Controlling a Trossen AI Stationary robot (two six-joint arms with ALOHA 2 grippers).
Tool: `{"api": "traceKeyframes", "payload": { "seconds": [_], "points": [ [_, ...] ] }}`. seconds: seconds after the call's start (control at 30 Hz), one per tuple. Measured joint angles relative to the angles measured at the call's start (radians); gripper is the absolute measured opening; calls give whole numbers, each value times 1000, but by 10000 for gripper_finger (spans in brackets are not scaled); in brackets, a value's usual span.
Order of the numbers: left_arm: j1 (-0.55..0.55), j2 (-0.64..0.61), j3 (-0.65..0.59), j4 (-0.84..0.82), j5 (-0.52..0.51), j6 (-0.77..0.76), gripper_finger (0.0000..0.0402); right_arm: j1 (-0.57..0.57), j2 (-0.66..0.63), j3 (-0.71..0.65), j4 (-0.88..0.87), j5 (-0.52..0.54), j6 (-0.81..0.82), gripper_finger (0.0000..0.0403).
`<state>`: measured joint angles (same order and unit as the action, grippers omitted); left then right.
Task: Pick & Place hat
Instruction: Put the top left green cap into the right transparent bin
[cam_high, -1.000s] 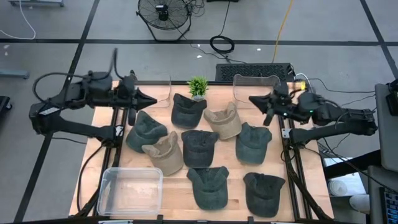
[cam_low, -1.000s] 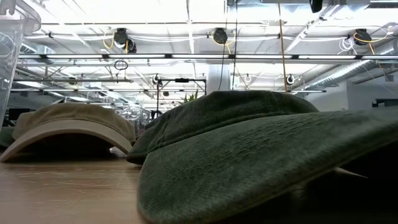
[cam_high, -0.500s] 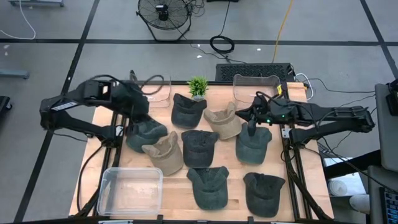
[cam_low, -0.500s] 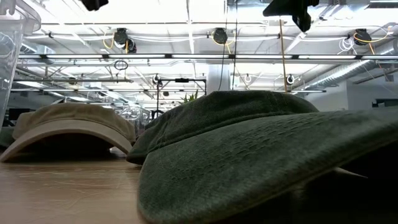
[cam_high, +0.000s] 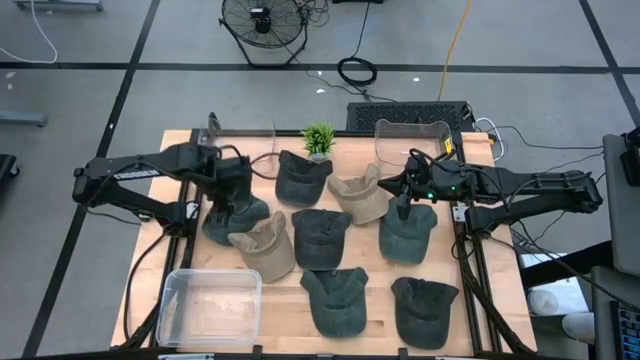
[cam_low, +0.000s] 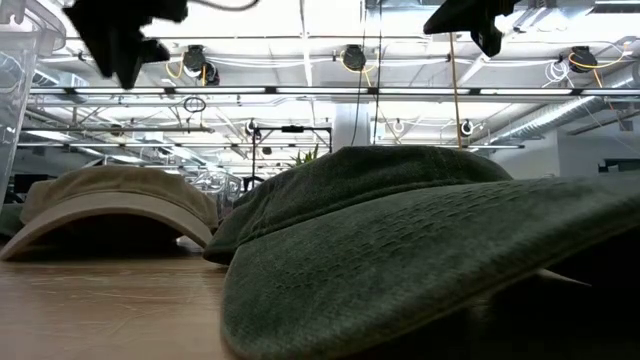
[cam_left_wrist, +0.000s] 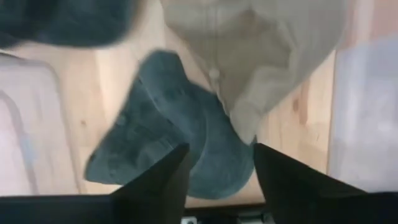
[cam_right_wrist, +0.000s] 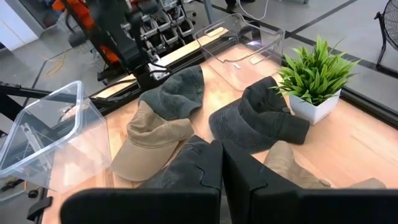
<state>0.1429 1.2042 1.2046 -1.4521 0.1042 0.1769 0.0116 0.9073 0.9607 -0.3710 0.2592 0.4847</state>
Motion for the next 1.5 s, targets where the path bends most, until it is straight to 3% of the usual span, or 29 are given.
{"api": "traceKeyframes", "payload": {
  "seconds": [0.17,0.4,0.6,1.0,1.23,1.5],
  "points": [
    [0,0,-172,29,-37,115,231,0,0,0,0,0,-1,0],
    [0,0,-347,220,-113,128,237,0,0,0,0,0,0,0],
    [0,0,-412,281,-203,170,237,0,0,-1,0,0,23,0],
    [1,0,-491,364,-135,247,233,0,0,-1,-1,0,26,0],
    [8,0,-539,362,-134,287,163,0,0,-1,-1,0,27,0],
    [33,0,-540,357,-123,301,30,0,0,-1,-1,0,27,0]
  ]
}}
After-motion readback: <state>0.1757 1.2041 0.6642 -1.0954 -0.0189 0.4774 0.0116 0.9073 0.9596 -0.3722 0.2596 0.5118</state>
